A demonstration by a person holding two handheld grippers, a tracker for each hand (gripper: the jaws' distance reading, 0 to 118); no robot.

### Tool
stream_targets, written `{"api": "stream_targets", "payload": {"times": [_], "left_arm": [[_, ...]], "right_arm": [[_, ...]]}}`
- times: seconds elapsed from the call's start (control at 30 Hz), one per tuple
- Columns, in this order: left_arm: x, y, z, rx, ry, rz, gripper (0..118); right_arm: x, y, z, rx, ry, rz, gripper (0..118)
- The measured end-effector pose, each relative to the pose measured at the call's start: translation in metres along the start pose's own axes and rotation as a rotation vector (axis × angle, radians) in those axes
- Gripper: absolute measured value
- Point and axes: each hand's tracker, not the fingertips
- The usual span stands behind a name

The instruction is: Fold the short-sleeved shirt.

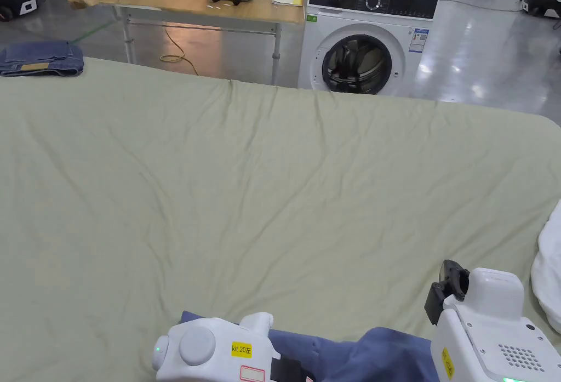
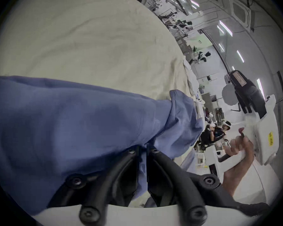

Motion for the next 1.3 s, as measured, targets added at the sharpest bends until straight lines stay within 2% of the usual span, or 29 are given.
{"api": "stream_targets", "payload": {"times": [0.13,0.3,0.33,0.47,0.5,0.53,0.67,0.83,0.97,1.0,1.03,1.07,1.1,1.17,1.23,1.3], "left_arm": [[0.007,0.004,0.005,-0.001,0.014,-0.032,5],[-0.004,0.014,0.069,0.089,-0.011,-0.047,7],[-0.011,0.016,0.087,0.119,-0.005,-0.042,17],[-0.036,0.015,0.160,0.240,0.081,-0.006,71],[-0.041,0.015,0.171,0.260,0.096,0.011,81],[-0.053,0.014,0.182,0.267,0.098,0.038,84],[-0.100,0.011,0.194,0.252,-0.014,0.114,84],[-0.140,0.003,0.158,0.122,-0.070,0.183,84],[-0.137,-0.004,0.144,0.203,-0.259,0.212,81],[-0.139,-0.004,0.138,0.192,-0.273,0.238,71],[-0.146,-0.002,0.132,0.164,-0.271,0.245,46],[-0.144,-0.003,0.125,0.145,-0.216,0.239,27],[-0.144,-0.003,0.121,0.144,-0.170,0.218,18],[-0.146,-0.009,0.127,0.202,-0.262,0.247,15],[-0.140,-0.013,0.133,0.204,-0.239,0.249,11],[-0.138,-0.011,0.146,0.228,-0.203,0.175,9]], "right_arm": [[0.002,0.002,0.001,0.005,-0.001,0.000,0],[0.001,0.006,0.001,0.016,0.006,0.003,0],[0.001,0.006,0.001,0.018,0.008,0.003,0],[-0.003,0.008,-0.001,0.027,0.018,0.004,0],[-0.004,0.008,-0.002,0.028,0.021,0.003,0],[-0.005,0.008,-0.003,0.028,0.024,0.003,0],[-0.010,0.007,-0.006,0.022,0.033,-0.009,0],[-0.016,0.006,-0.008,0.013,0.041,-0.020,0],[-0.018,0.007,-0.007,0.013,0.043,-0.015,0],[-0.019,0.006,-0.007,0.012,0.044,-0.015,0],[-0.019,0.006,-0.006,0.011,0.044,-0.013,0],[-0.020,0.006,-0.006,0.010,0.043,-0.009,0],[-0.020,0.006,-0.006,0.009,0.044,-0.009,0],[-0.020,0.005,-0.005,0.007,0.042,-0.009,0],[-0.021,0.005,-0.005,0.002,0.042,-0.006,0],[-0.021,0.005,-0.005,-0.001,0.042,-0.001,0]]}}
